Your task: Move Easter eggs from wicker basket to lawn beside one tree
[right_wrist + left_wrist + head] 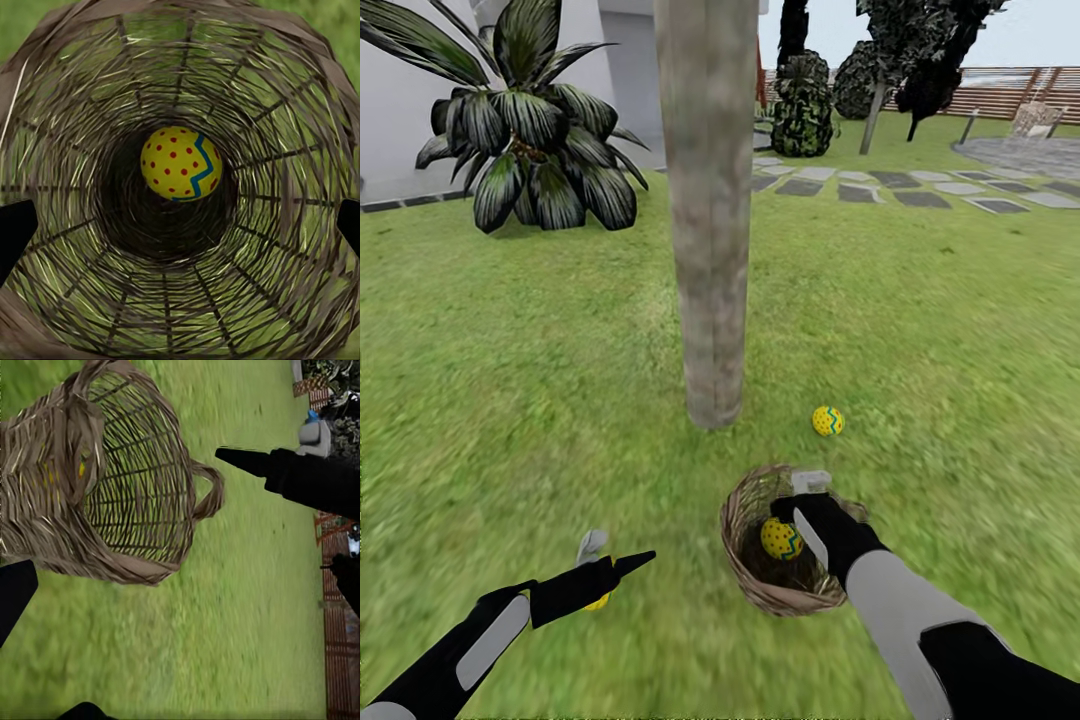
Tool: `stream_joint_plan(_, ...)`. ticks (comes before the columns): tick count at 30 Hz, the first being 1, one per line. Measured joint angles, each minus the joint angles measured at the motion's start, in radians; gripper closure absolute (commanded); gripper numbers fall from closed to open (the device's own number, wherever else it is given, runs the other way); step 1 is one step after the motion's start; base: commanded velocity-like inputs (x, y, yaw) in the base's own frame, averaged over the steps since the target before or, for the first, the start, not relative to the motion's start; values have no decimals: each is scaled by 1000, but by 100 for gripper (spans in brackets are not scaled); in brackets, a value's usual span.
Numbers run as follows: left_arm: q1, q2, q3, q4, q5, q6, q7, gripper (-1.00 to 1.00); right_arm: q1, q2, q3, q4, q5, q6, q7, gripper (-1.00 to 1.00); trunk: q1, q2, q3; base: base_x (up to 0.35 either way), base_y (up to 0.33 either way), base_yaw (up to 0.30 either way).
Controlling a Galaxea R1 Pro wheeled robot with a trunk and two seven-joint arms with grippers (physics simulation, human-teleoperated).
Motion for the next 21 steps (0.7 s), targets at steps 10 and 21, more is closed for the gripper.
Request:
stream_joint_plan(10, 0, 0, 0, 0, -1, 0, 1, -100, 0, 0, 0, 46, 1, -41, 0, -100, 0, 0, -16, 110, -60, 62)
stream_joint_plan(21, 0, 1, 0, 0, 3, 1, -3, -100, 0, 0, 0, 47, 0, -41, 0, -100, 0, 0, -34, 19, -13, 62)
